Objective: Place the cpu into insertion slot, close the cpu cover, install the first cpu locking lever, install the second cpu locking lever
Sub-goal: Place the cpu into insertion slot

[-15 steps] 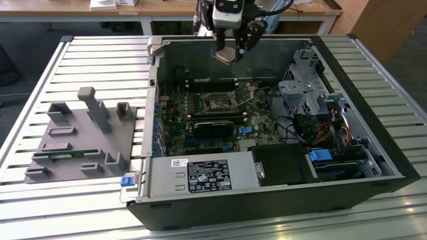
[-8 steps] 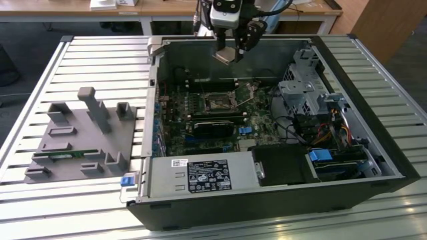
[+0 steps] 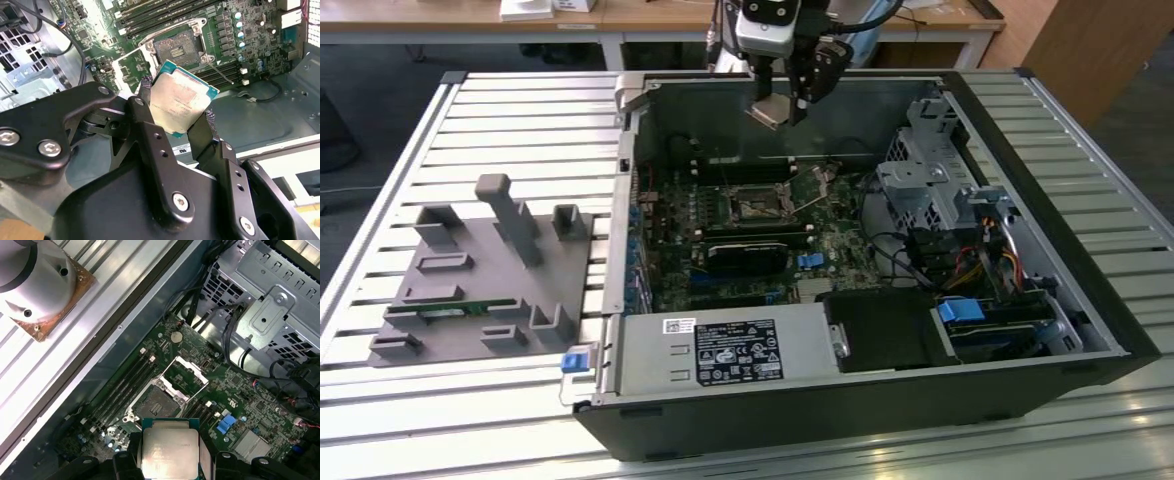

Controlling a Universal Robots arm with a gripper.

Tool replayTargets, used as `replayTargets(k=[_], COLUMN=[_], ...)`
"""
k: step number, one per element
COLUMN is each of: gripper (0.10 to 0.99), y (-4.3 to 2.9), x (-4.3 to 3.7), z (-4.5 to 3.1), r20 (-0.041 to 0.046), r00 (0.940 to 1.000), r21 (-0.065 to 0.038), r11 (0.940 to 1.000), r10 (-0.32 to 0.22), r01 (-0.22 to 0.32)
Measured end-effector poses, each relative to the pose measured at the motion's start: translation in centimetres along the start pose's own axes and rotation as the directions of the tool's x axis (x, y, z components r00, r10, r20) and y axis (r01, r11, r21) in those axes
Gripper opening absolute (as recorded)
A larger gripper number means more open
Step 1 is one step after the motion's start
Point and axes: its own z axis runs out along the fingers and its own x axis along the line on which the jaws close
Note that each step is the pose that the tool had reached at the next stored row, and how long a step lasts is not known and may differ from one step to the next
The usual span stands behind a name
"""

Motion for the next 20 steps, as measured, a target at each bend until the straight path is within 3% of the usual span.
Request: replayTargets(k=[14,20], gripper=[0.541,0.541], y=[-0.02,-0.05], x=[0.01,0.01], z=[0.05,0.39], r20=[0.0065,0.007], r00=[0.9973,0.9969], r21=[-0.002,-0.002], r11=[0.9973,0.9969], r10=[0.073,0.078], r01=[-0.073,-0.078])
